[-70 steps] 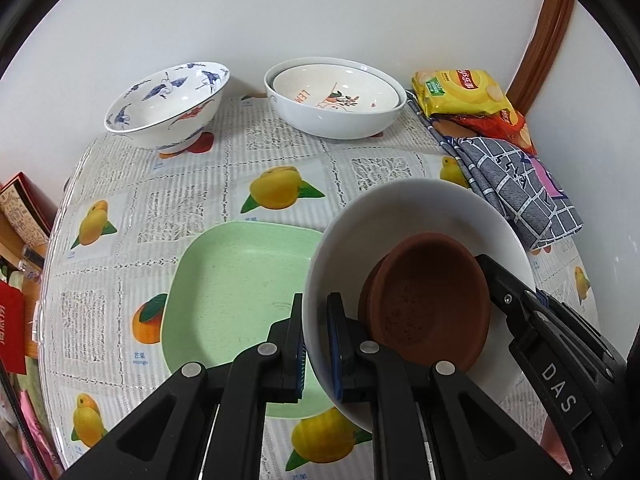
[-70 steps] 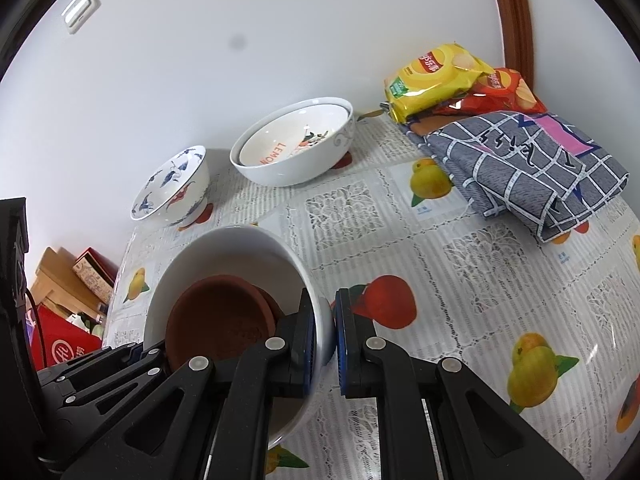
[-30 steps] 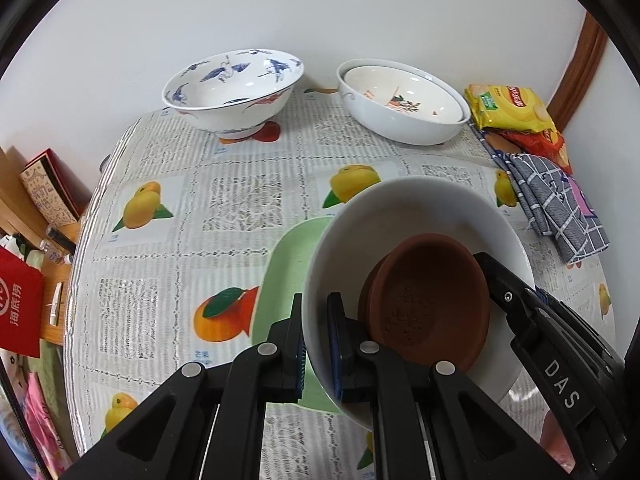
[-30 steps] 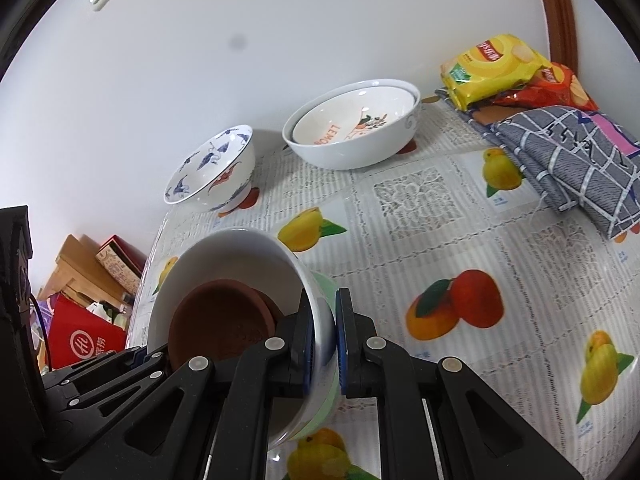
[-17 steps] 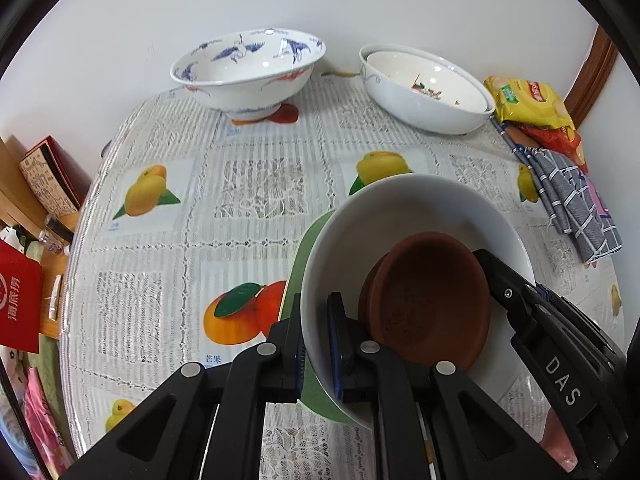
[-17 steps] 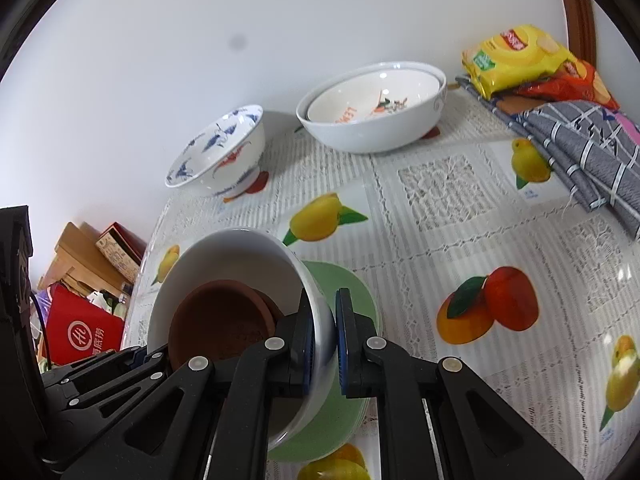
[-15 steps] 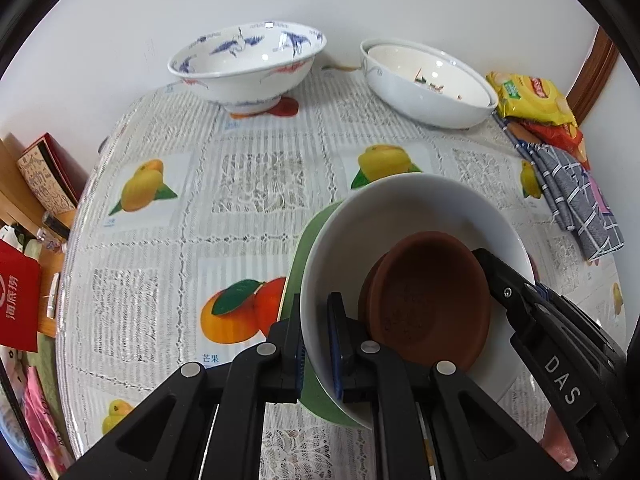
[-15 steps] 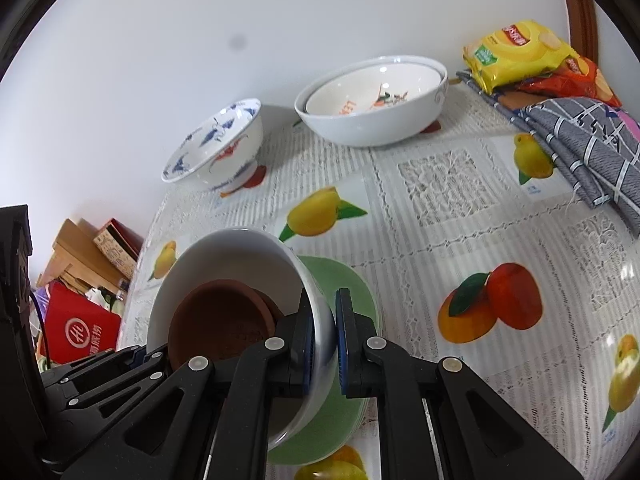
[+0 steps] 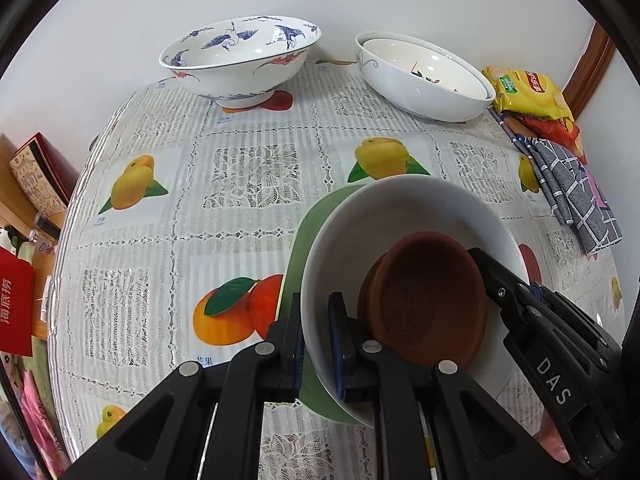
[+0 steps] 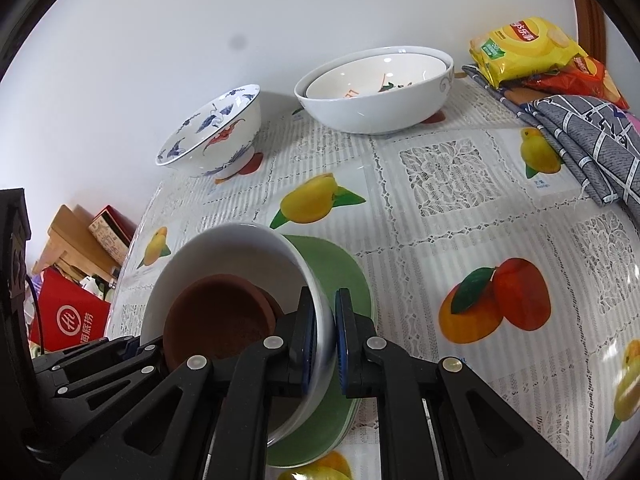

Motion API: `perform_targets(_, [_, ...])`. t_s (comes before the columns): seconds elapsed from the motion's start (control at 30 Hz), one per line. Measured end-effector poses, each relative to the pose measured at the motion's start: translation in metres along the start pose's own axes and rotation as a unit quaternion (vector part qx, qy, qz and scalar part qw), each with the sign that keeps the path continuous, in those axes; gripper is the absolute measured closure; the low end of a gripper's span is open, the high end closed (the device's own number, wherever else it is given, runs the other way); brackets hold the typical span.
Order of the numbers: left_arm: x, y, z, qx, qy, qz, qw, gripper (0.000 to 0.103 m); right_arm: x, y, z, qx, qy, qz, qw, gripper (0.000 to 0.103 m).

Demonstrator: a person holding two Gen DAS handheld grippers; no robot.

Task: Organize plates and bowls
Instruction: 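Lower the white bowl onto the green plate and open both tools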

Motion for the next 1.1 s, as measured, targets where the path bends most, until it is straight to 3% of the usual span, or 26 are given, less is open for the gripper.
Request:
perform_targets(0.63, [-0.015,-0.003,0.011,-0.001,-0.013,-0.007,0.9999,0.08,-0.009,-0.003,0.004,-0.019,-0.009,0.007,1.0,0.086])
perform_targets(0.83, [-0.028,-0.005,0.012,-0.004,0.002,-0.016,0.9999,0.067,-0.02,0.0,0.006,-0.021,-0.003,0.008,1.0,0.082])
perform_targets(1.1, [-0.056,-0.002,0.023,0.004,0.026,-0.013,0.9996,0.062,-0.04,-0.004,0.013,-0.045,-0.007,0.016,0.999,0.075])
Point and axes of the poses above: each gripper's, at about its wrist camera, not at the fingertips, and x roughly the way its jaws point, y to its right, z to its underside, the point moved 3 cm from there along x, roughly the way its jaws point, and after that the axes turned 13 degrees about -x, right-handed, at the moved point
